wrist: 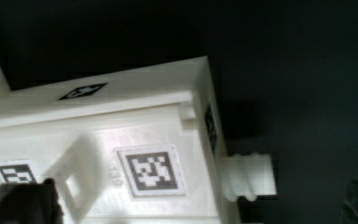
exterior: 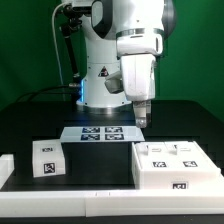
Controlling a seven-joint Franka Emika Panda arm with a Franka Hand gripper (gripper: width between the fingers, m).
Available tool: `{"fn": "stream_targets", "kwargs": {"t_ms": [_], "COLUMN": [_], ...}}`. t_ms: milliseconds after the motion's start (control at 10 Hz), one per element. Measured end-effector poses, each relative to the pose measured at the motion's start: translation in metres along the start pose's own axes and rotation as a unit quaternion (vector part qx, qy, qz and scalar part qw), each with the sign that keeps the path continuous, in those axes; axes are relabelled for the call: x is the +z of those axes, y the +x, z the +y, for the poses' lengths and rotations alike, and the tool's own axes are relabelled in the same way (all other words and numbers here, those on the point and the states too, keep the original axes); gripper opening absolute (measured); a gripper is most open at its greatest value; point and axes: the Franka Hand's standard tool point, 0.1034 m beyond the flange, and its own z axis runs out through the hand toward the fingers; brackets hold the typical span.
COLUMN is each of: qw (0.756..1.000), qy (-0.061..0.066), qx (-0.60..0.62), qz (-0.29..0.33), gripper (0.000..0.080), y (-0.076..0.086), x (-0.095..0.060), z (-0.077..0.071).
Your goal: Assemble cabinet
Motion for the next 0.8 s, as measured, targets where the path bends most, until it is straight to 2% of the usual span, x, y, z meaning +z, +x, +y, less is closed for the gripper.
{"fn": "stream_targets", "kwargs": {"t_ms": [200,300,400,500,600,700,800], "qw": [1.0,0.998,0.987,0.971,0.958,0.951,0.939], "qy": [-0.001,-0.004,-0.015,-0.009,-0.006,-0.012,-0.009], "qx": [0.022,0.07,0.158,0.24,0.286,0.308,0.342], "qz": [0.002,0.006,0.019,0.02,0.022,0.031,0.032], "gripper": [0.0797,0.0797,0.0797,0.0797,0.0797,0.0797,0.0797], "y": [-0.001,-0.006,-0.011,-0.013,-0.01,-0.007,-0.008], "x": [0.001,0.003,0.002,0.004,0.005,0.006,0.009], "z": [0.001,0.002,-0.001,-0.011,-0.014,-0.016,-0.018]}}
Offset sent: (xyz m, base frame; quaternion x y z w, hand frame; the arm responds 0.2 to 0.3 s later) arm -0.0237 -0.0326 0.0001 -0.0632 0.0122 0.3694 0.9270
